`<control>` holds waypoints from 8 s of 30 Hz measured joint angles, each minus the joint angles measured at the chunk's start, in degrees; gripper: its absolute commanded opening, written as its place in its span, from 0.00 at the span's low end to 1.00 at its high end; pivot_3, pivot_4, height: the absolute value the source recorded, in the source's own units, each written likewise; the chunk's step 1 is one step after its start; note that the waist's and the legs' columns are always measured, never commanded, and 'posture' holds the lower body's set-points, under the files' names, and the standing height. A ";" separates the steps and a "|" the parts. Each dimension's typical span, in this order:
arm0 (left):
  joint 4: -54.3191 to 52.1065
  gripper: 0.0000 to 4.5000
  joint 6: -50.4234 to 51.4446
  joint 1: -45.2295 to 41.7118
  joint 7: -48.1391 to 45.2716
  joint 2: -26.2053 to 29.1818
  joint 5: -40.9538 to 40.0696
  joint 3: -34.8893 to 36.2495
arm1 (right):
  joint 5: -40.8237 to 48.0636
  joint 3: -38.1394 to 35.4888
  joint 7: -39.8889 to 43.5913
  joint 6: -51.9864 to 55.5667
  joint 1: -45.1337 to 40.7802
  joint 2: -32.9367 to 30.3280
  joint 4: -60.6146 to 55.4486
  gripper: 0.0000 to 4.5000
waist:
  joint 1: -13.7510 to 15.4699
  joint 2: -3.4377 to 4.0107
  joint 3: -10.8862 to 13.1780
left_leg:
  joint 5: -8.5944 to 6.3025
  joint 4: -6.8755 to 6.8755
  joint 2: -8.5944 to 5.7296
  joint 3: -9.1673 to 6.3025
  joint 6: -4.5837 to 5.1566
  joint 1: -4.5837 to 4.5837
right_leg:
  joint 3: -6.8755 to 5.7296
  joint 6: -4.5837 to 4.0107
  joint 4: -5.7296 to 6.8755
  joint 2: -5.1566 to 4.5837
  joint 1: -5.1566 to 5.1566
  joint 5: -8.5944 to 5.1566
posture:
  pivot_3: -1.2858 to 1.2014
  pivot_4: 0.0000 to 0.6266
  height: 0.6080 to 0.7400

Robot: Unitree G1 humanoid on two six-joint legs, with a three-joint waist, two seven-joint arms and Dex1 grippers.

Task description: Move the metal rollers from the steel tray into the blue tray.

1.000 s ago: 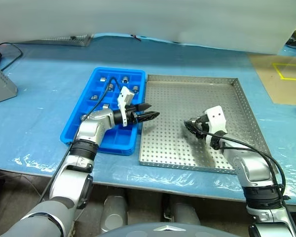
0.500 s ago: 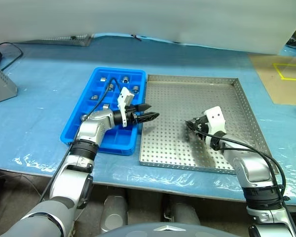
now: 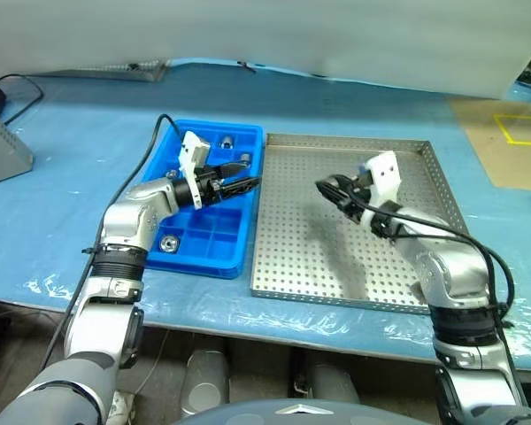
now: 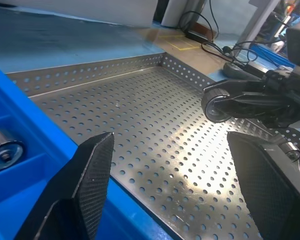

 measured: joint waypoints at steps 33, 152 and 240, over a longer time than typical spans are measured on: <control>-23.73 0.84 5.19 22.46 17.61 5.99 -9.12 11.29 | -9.19 13.76 14.66 -13.29 -14.55 13.96 28.09 0.36 | 11.83 -0.08 0.03 | 0.32 -0.12 0.15 -0.22 -0.55 -0.56 | -0.13 -0.26 0.51 0.10 -0.78 -0.20 | 0.74 0.24 1.00; 18.83 0.84 -6.90 -10.98 -2.51 -22.48 1.37 -5.90 | 42.26 -35.59 -33.02 27.14 -7.63 15.11 -11.18 0.39 | -1.80 0.41 -0.12 | -0.17 0.11 -0.11 0.20 0.71 -0.58 | -0.02 0.10 -0.54 -0.11 -0.34 0.16 | 0.48 0.24 1.00; 25.29 0.41 1.96 -15.04 0.34 -25.62 -5.21 1.65 | 50.44 -14.35 -37.93 11.56 4.47 -0.24 -11.97 0.39 | -1.68 0.40 -0.11 | -0.12 0.12 -0.17 0.11 0.63 -0.58 | -0.03 0.24 -0.71 -0.10 -0.18 0.25 | 0.48 0.24 1.00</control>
